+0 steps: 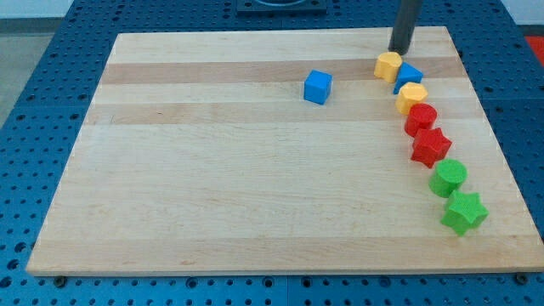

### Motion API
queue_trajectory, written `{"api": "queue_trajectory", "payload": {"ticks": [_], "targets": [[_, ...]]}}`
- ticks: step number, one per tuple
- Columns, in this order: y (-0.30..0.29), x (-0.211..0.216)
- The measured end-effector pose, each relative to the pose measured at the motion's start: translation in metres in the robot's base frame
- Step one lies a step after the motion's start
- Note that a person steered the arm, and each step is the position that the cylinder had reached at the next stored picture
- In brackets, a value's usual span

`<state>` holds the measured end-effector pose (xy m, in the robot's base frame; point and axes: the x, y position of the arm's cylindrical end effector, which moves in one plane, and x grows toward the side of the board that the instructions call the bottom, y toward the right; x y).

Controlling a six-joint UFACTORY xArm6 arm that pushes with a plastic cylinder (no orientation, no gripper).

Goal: Move the blue triangle closer to the blue cube

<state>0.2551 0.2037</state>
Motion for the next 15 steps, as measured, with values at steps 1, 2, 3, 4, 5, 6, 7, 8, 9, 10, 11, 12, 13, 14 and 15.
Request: {"api": "queue_trajectory", "payload": {"ticks": [1,2,3,4,5,6,7,8,9,10,11,12,13,14,15], "targets": [[0.007,0.018],[0.007,0.042],[0.007,0.067],[0.004,0.081],[0.001,0.085],[-0.007,0.085],[-0.027,0.085],[-0.045,0.095],[-0.060,0.108],[-0.068,0.111],[-0.068,0.117],[-0.068,0.130],[-0.068,0.137],[-0.073,0.138],[-0.080,0.138]]}}
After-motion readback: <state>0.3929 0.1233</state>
